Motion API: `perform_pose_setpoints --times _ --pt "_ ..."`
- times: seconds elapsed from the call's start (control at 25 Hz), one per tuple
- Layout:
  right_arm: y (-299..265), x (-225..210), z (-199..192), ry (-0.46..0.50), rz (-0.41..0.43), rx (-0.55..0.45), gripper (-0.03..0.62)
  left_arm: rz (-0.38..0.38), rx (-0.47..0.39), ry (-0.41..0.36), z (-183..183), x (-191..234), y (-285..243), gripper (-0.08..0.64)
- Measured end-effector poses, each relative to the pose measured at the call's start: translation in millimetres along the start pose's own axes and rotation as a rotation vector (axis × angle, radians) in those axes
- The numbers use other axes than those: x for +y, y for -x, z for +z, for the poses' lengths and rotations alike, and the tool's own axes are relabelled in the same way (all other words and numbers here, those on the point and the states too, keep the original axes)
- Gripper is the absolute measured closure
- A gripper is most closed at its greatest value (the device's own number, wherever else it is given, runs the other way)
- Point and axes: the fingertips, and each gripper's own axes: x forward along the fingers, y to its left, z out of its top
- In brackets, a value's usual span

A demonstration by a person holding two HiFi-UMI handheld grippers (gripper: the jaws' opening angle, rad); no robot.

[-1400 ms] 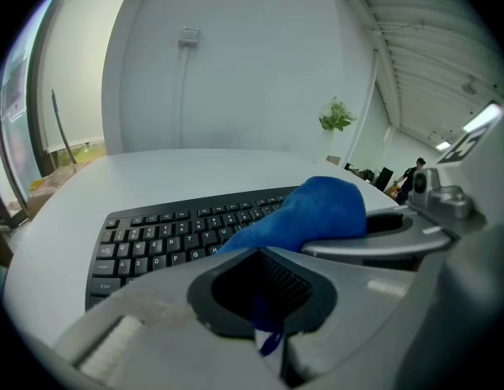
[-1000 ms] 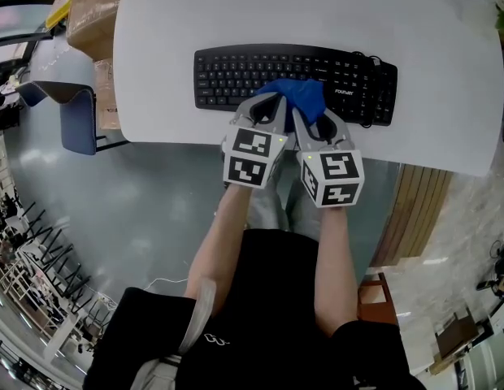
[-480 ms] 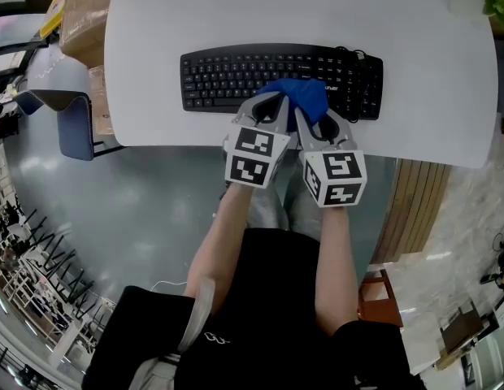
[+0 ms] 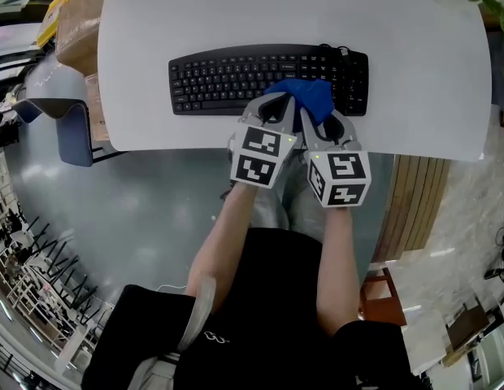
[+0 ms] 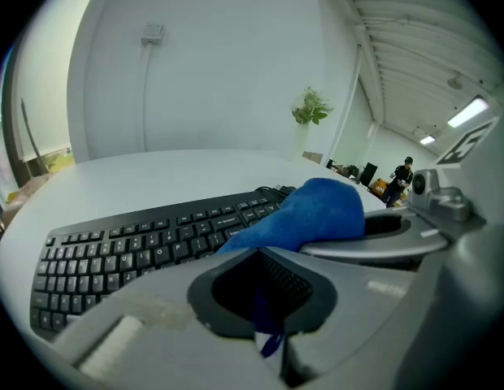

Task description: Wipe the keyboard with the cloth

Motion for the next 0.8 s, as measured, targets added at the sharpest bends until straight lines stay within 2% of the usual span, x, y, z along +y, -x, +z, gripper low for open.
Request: perform_pose_setpoints --times 0.8 --pt "49 -73 8 -0.055 -0.097 -0.054 0.502 -0.074 -0.027 -0.088 30 -78 -38 0.565"
